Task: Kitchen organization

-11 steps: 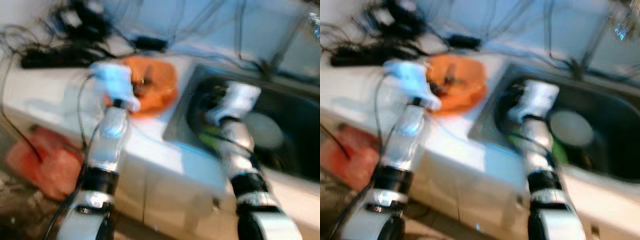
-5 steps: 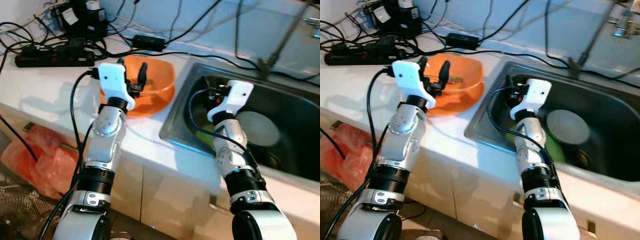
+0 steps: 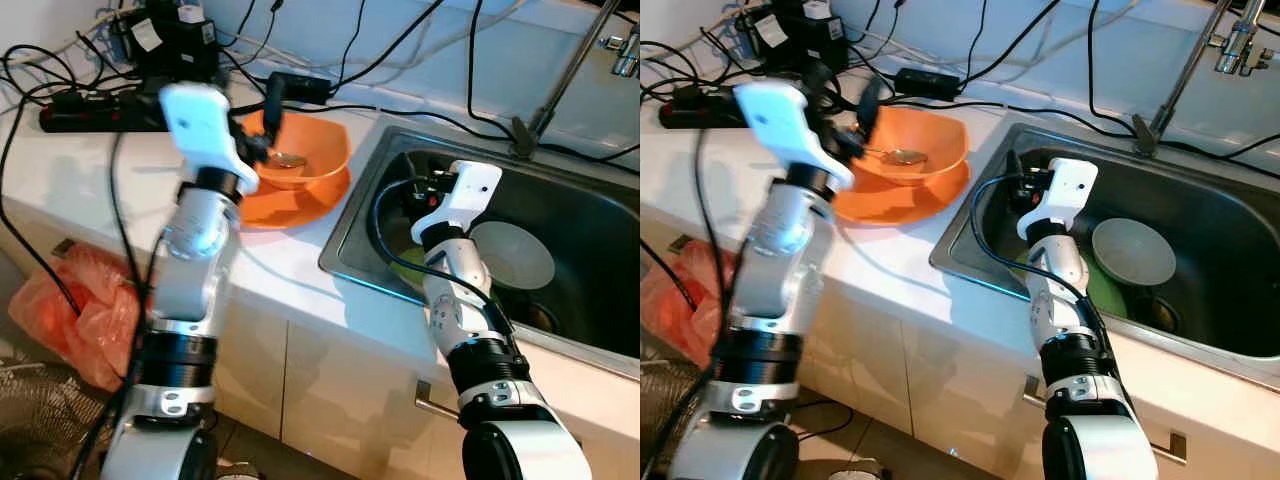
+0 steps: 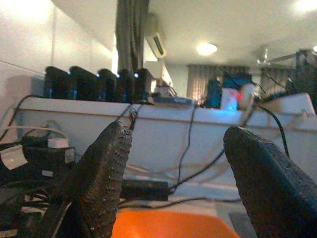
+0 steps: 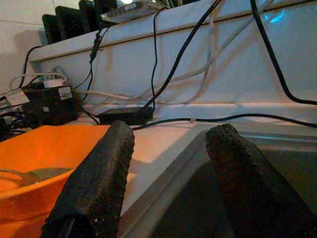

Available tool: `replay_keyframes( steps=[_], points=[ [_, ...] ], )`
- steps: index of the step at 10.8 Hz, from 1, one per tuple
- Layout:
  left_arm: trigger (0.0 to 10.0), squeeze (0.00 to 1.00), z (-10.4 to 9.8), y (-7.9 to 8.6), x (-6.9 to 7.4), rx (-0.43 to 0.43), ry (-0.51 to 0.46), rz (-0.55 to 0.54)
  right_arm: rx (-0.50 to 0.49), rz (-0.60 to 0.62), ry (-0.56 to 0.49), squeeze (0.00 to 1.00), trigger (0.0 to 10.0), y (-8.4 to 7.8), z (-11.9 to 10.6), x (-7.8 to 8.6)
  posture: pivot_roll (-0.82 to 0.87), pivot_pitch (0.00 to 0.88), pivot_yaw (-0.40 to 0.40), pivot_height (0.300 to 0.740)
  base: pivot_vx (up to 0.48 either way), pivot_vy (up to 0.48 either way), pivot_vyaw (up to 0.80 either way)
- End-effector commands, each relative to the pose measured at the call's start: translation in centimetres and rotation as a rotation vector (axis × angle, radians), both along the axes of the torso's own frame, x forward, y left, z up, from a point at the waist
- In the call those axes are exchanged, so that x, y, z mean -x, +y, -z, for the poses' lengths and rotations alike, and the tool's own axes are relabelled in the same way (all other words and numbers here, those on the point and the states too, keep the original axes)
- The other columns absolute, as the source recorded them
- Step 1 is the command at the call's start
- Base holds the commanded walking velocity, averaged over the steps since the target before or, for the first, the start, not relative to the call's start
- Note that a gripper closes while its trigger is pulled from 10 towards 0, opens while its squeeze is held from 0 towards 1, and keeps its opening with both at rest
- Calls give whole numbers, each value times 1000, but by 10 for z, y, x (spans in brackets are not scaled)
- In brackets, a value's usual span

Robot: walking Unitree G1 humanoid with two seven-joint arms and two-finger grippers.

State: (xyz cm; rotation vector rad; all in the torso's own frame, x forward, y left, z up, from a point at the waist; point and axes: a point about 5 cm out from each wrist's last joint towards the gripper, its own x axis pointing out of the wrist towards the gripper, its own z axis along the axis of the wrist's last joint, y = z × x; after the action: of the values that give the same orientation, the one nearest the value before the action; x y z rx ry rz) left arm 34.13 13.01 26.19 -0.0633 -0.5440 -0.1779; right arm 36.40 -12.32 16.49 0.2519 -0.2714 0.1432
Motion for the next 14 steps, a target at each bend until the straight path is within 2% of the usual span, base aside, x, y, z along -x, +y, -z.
replay_keyframes(
  steps=[1, 2, 3, 4, 5, 7, 8, 9, 10, 13, 14],
  points=[
    [10000, 0, -10, 16, 2, 42, -24, -57, 5, 3, 14, 0, 10000, -2, 3, 0, 232, 56, -65, 740, 0, 0, 0],
    [10000, 0, -13, 32, 4, 78, -42, -125, 4, 4, 14, 0, 10000, -2, 3, 0, 232, 57, -63, 740, 0, 0, 0],
    [10000, 0, -16, 69, 12, 184, -67, -260, 2, 8, 18, 0, 10000, -3, 4, 1, 233, 59, -62, 740, 0, 0, 0],
    [10000, 0, -8, 90, 14, 257, -33, -291, 1, 9, 20, 0, 10000, -3, 5, 1, 235, 59, -61, 740, 0, 0, 0],
    [10000, 0, 5, 95, 13, 314, 27, -257, -1, 10, 21, 0, 10000, -2, 5, 1, 234, 58, -61, 740, 0, 0, 0],
    [10000, 0, 28, 93, 7, 420, 124, -151, -3, 10, 19, 0, 10000, -3, 5, 1, 230, 58, -60, 740, 0, 0, 0],
    [10000, 0, 31, 91, 6, 429, 141, -122, -4, 10, 19, 0, 10000, -3, 5, 1, 227, 58, -59, 740, 0, 0, 0],
    [10000, 0, 38, 76, 2, 423, 194, 7, -4, 12, 16, 0, 10000, -4, 4, 1, 222, 59, -57, 740, 0, 0, 0],
    [10000, 0, 40, 68, 2, 407, 214, 76, -5, 15, 16, 0, 10000, -4, 4, 2, 220, 59, -52, 740, 0, 0, 0],
    [10000, 0, 43, 66, -1, 459, 232, 121, -10, 14, 18, 0, 10000, -2, 6, 2, 222, 54, -45, 740, 0, 0, 0],
    [10000, 0, 43, 67, -2, 489, 225, 94, -12, 12, 17, 0, 10000, -1, 6, 2, 221, 50, -41, 740, 0, 0, 0]
  ],
)
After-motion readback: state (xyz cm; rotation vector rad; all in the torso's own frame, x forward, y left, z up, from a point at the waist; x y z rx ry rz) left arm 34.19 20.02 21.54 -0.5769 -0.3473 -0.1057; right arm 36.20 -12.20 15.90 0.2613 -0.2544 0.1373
